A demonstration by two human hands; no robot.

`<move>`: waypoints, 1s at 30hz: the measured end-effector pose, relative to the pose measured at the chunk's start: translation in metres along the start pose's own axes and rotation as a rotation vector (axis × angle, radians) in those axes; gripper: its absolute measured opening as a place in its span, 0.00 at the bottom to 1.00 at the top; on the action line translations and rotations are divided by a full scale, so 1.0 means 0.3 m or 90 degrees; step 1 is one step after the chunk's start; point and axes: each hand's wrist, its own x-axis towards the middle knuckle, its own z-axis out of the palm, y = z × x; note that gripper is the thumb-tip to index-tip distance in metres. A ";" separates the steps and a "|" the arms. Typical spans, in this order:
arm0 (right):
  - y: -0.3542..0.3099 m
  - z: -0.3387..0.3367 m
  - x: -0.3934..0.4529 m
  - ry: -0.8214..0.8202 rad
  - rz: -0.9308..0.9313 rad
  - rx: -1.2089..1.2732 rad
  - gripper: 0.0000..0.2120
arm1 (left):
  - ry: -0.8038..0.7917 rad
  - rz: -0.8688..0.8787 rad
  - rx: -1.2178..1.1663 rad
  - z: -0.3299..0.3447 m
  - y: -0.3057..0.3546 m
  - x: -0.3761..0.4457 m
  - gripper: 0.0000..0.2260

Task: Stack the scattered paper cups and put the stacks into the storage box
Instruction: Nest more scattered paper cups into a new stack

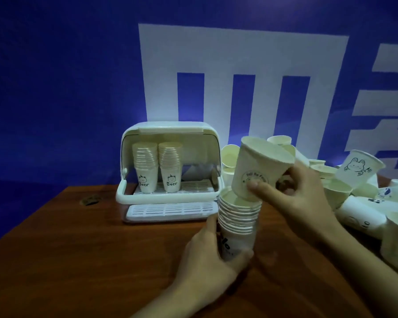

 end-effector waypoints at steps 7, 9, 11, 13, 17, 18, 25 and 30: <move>0.046 0.015 -0.058 -0.105 0.075 -0.012 0.45 | 0.011 0.010 -0.015 0.001 0.006 -0.004 0.28; 0.048 0.006 -0.060 -0.075 0.074 0.039 0.40 | 0.012 0.015 -0.023 0.001 0.004 -0.002 0.29; 0.049 0.009 -0.060 -0.059 0.049 0.013 0.30 | 0.019 0.021 -0.021 0.003 0.001 0.000 0.29; 0.061 0.018 -0.054 -0.086 0.034 -0.053 0.26 | 0.023 0.025 -0.015 -0.001 -0.004 0.002 0.29; 0.115 0.015 -0.059 -0.187 0.018 -0.139 0.33 | 0.028 0.026 -0.003 0.008 -0.009 0.003 0.28; 0.127 0.011 -0.063 -0.185 0.023 -0.137 0.33 | 0.027 0.025 -0.007 0.012 -0.008 0.002 0.28; 0.116 0.029 -0.079 -0.162 0.007 -0.103 0.26 | 0.021 0.031 -0.012 0.012 -0.003 -0.001 0.29; 0.173 0.075 -0.028 -0.104 0.155 0.170 0.21 | 0.040 -0.007 -0.026 0.003 -0.008 0.001 0.28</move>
